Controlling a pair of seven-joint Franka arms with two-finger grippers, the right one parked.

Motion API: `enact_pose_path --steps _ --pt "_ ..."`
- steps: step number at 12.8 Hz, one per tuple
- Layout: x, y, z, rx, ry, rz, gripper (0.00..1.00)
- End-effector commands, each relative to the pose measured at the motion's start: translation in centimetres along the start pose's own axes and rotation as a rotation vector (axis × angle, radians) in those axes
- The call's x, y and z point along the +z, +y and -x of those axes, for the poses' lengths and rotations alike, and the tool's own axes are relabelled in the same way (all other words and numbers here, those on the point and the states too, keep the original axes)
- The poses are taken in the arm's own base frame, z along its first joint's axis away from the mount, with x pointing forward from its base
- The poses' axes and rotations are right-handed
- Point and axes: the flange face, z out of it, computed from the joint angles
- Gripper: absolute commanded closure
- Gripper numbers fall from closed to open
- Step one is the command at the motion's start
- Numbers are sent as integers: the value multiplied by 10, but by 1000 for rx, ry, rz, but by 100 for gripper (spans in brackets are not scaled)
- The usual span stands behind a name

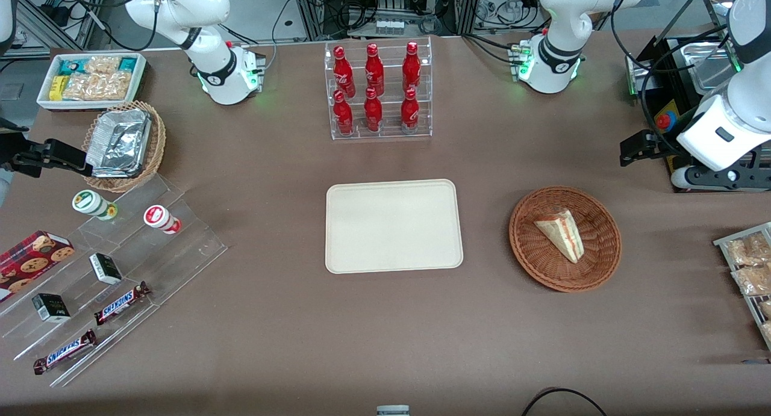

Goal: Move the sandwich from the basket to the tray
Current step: 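Lower the open left gripper over the wrapped sandwich in the basket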

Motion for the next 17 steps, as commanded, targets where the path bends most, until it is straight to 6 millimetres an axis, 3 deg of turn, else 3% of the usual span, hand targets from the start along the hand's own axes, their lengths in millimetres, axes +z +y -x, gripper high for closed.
enact_pose_path --steps 1,3,6,9,17 --pt "-8 0 6 12 7 -19 0" --pt "0 3 3 10 -6 -22 0" --pt "28 6 -2 22 -28 -23 0" --pt "74 6 -6 23 -55 -24 0" --pt "183 6 -16 -13 66 -17 0"
